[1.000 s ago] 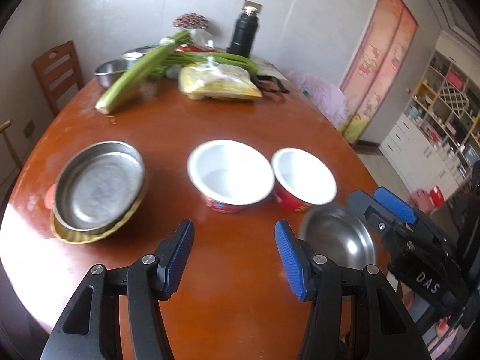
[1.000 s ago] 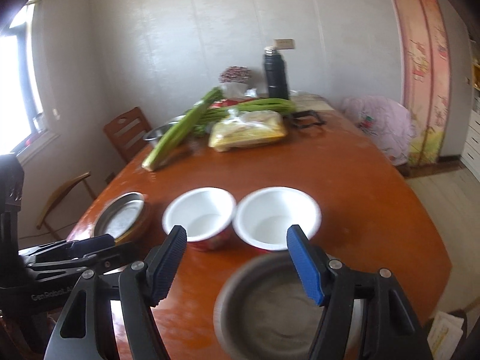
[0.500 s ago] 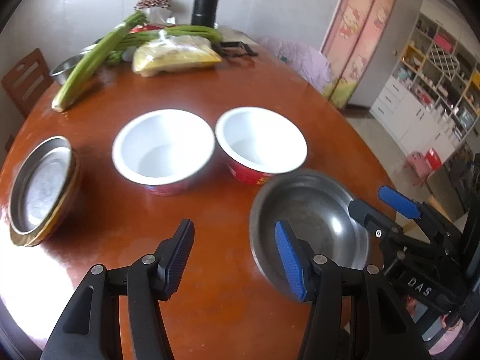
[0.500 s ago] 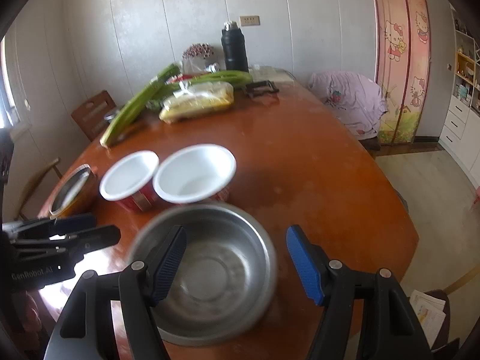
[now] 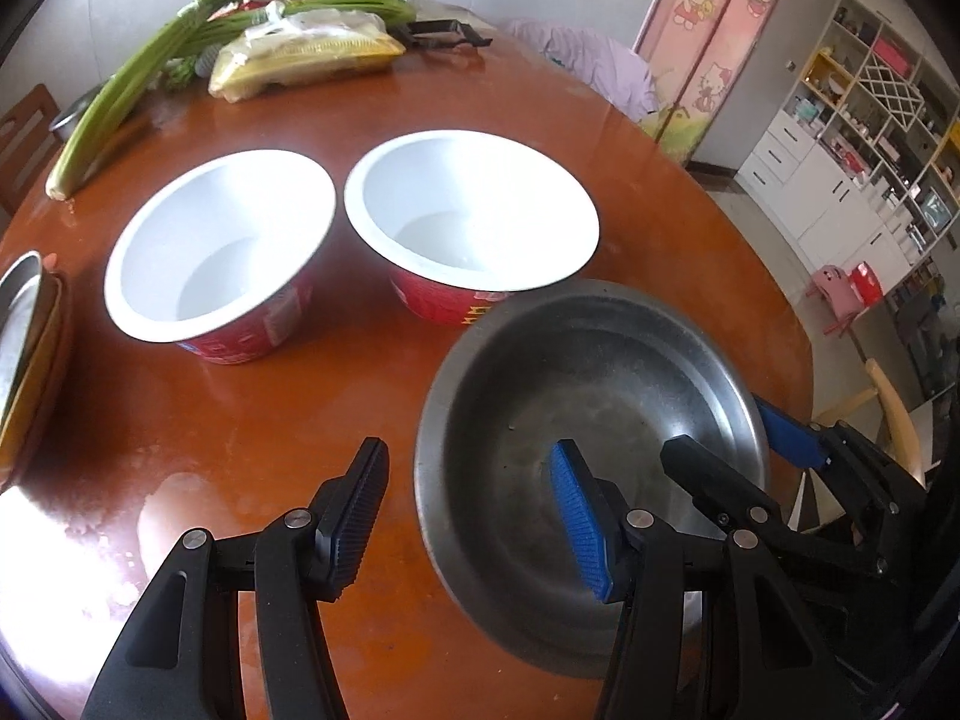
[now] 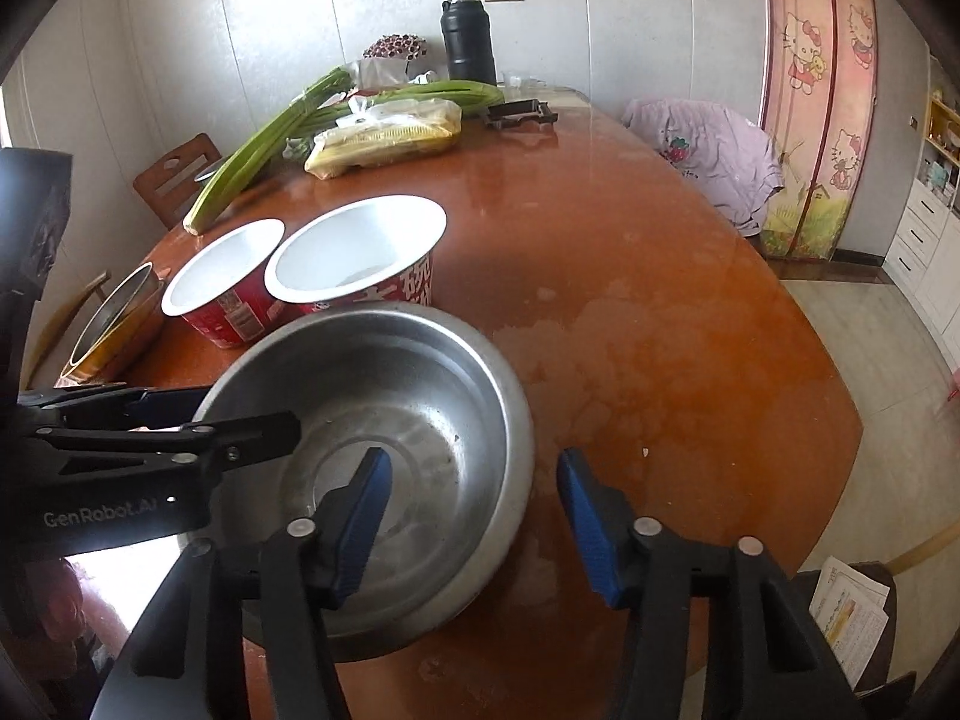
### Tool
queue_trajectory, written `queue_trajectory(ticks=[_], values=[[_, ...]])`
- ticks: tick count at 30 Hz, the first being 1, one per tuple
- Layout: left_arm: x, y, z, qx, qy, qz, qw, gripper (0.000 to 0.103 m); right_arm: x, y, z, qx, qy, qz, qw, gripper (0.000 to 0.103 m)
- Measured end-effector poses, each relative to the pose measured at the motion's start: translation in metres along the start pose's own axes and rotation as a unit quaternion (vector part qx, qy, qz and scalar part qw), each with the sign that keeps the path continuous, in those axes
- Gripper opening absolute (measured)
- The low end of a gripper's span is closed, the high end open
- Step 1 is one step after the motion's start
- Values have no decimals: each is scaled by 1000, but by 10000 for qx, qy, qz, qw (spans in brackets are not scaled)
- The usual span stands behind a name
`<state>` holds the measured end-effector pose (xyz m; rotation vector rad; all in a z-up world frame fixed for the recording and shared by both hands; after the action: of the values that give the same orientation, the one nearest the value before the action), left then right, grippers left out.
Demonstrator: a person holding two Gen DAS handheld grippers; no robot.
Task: Organize plates and bowls
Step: 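Close the left gripper on the rim of the large steel bowl, then lift and carry the steel bowl with the left gripper toward the table edge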
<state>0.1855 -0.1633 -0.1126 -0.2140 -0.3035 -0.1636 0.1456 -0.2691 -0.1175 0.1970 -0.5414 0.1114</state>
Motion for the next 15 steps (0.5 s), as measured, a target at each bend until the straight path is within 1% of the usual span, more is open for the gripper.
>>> queue_trajectory(ticks=[4,6,9,11,15], values=[[2,-5,-4,22,26,-37,10000,58,-1,2,-2,62,-3,36,10000,50],[3,-7,-6,-21,66,-34,10000,53,-1,4,-2,78,3,87,9999,49],[2,-10,-9,-83,134,-43,9999,51,-2,11,-4,179,35,145,9997,49],[2,-10,-9,-6,125,-75,9999,51,-2,14,-5,129,48,187,9997,49],[0,-8,-6,-127,175,-19,9998,50,-3,15,-4,135,71,179,9997,49]])
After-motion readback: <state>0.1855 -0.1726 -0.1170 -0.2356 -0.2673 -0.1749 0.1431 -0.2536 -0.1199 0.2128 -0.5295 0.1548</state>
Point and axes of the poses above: each gripper's, at about its wrist camera, not at the fingertips, and z roughly against the way its jaws point, y to its left, x to its top, the point moved 10 cm from there along -z, roughly the way its jaws point, and after that the axes turned 10 degrees about y, right-handed, at the moved point
